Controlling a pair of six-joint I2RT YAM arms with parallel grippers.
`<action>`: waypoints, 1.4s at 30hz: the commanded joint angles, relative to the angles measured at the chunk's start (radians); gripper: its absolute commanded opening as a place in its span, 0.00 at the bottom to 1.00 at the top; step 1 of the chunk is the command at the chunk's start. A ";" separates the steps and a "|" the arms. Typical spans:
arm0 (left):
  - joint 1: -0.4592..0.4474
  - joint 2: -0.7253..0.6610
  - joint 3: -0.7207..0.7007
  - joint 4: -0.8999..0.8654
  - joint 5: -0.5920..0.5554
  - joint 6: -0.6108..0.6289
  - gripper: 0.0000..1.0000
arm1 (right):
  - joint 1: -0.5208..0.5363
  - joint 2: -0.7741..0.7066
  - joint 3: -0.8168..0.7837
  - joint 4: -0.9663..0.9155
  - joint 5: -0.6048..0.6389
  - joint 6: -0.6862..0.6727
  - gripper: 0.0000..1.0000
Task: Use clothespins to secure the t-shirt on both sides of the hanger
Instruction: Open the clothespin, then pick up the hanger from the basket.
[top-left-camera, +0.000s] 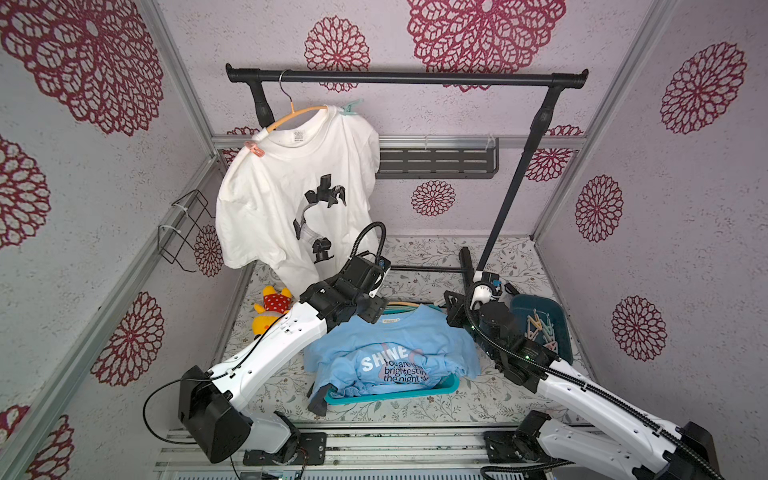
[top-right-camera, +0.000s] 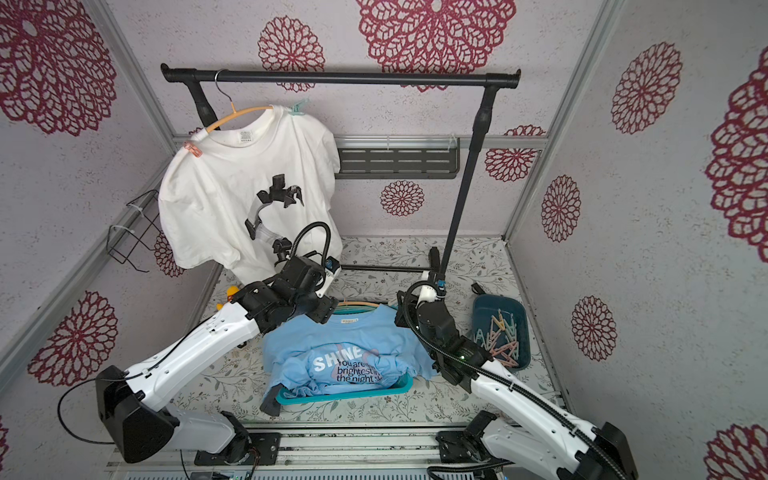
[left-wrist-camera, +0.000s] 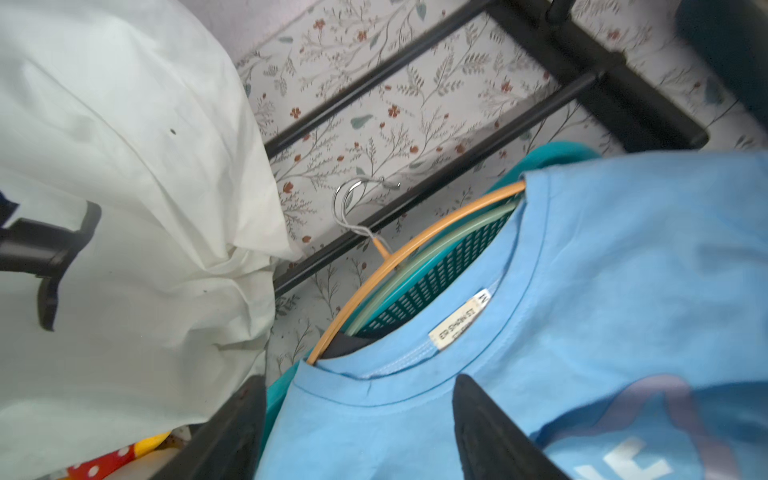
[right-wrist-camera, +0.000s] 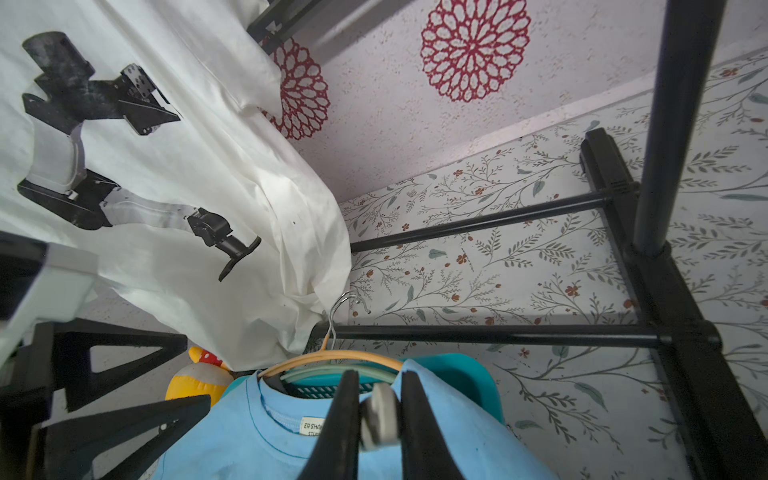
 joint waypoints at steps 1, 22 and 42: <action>0.023 0.059 0.061 -0.093 0.066 0.102 0.73 | 0.004 -0.051 -0.014 -0.013 0.028 -0.048 0.00; 0.061 0.276 0.190 -0.166 0.095 0.457 0.47 | 0.003 -0.307 -0.119 -0.066 -0.018 -0.115 0.00; 0.130 0.418 0.272 -0.172 0.218 0.458 0.30 | 0.004 -0.317 -0.142 -0.044 -0.076 -0.040 0.00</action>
